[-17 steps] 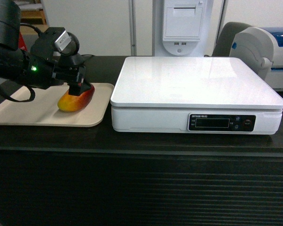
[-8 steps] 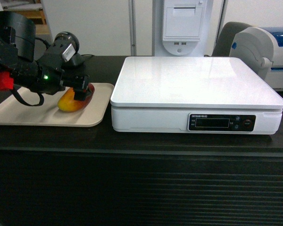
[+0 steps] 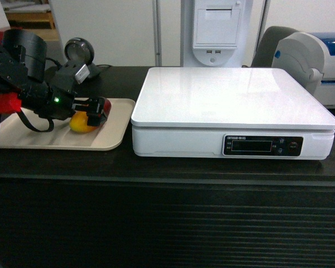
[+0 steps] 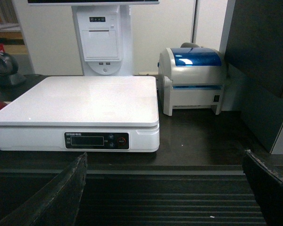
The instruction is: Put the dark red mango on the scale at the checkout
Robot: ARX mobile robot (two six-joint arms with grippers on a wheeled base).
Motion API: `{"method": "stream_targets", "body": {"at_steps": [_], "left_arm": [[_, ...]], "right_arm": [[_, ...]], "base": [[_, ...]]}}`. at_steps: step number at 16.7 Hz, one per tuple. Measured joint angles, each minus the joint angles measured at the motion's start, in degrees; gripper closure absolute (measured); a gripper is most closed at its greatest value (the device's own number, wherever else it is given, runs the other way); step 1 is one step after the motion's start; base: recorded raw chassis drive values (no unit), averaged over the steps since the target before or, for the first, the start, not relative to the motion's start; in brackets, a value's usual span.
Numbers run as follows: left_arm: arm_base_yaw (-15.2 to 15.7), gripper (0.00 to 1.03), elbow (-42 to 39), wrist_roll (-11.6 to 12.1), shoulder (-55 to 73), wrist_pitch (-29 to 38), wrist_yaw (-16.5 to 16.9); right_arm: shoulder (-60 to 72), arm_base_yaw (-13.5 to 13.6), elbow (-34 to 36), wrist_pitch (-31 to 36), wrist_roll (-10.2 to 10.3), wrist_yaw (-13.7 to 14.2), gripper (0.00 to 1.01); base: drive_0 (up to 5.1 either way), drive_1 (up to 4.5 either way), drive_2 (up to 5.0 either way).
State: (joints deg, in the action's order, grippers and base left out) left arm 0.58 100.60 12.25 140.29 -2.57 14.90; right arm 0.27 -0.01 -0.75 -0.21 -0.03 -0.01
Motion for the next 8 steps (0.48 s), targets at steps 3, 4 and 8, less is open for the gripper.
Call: {"method": "stream_targets", "body": {"at_steps": [3,4,8], "left_arm": [[0.0,0.05,0.3,0.2,0.5,-0.6,0.1],[0.0,0.05,0.4,0.2,0.7,-0.7,0.1],[-0.1,0.32,0.7,1.3,1.1,-1.5,0.1]], "right_arm": [[0.0,0.0,0.0,0.0,0.0,0.0,0.03],[0.0,0.0,0.0,0.0,0.0,0.0,0.03],[0.0,0.0,0.0,0.0,0.0,0.0,0.03]], "base": [[0.0,0.00,0.0],[0.0,0.00,0.0],[0.0,0.00,0.0]]}}
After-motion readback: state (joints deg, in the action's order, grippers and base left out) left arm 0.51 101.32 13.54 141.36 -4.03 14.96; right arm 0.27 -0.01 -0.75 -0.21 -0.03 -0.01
